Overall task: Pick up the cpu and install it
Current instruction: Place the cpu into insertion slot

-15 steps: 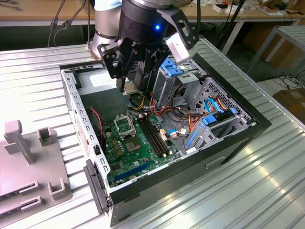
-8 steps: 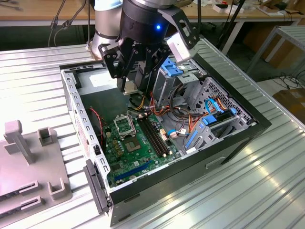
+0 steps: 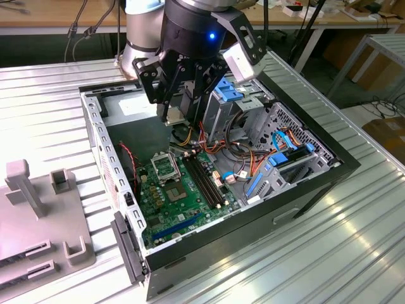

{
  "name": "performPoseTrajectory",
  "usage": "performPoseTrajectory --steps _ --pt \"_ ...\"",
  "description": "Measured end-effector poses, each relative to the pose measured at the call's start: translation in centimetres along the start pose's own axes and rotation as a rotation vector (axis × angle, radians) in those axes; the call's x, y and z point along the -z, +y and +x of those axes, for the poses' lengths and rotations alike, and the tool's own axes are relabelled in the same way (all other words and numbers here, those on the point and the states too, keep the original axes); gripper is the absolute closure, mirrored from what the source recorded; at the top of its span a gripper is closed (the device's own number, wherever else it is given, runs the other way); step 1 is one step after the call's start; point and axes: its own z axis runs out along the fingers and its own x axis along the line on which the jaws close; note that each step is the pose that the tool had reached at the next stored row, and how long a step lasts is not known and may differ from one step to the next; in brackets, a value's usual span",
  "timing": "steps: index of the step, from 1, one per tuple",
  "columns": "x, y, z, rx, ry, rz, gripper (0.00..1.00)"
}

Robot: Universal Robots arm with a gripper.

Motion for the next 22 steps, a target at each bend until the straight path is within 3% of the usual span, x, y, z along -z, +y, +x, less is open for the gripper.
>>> performPoseTrajectory --steps 22 --pt "0.03 -0.02 -0.57 0.0 0.0 0.0 0.55"
